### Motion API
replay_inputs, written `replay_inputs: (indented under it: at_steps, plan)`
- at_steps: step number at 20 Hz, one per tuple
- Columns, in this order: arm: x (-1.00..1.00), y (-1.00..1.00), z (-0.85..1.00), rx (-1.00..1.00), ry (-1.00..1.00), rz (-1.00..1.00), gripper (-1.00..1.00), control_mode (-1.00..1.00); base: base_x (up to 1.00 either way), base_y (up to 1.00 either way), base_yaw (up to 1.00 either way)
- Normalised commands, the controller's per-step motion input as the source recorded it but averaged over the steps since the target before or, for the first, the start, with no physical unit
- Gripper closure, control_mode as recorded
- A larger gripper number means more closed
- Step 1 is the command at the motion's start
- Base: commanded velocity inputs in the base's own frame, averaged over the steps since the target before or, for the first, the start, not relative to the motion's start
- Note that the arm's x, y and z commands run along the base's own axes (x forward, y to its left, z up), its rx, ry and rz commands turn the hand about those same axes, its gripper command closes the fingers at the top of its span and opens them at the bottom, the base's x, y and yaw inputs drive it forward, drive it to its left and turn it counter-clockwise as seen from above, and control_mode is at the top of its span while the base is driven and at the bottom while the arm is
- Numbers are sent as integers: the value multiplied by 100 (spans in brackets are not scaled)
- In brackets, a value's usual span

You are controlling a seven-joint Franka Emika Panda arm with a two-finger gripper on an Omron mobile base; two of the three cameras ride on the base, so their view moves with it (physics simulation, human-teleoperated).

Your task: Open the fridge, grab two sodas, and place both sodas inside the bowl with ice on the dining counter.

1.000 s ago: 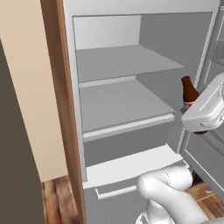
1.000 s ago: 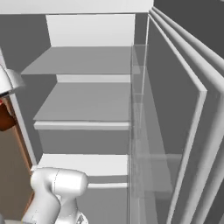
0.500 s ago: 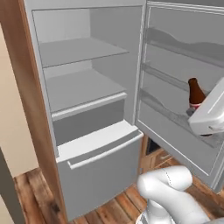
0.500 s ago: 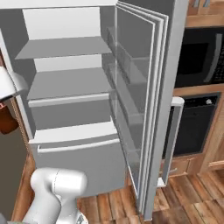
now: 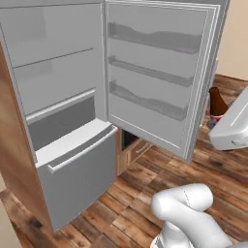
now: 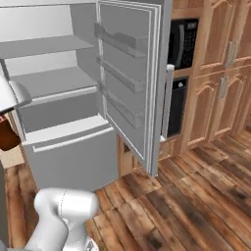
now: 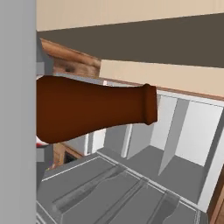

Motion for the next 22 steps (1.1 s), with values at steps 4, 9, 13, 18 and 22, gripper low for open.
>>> replay_inputs:
  at_steps: [4,9,13,18,22]
  plan:
    - [0,0,0,0,0,0,100,100,-70,5,-56]
    - [0,0,0,0,0,0,100,100,-53,-5,-58]
    - [0,0,0,0,0,0,100,100,-42,-25,-55]
    - [0,0,0,0,0,0,100,100,-37,-50,-49]
    - [0,0,0,0,0,0,100,100,-35,-79,-40]
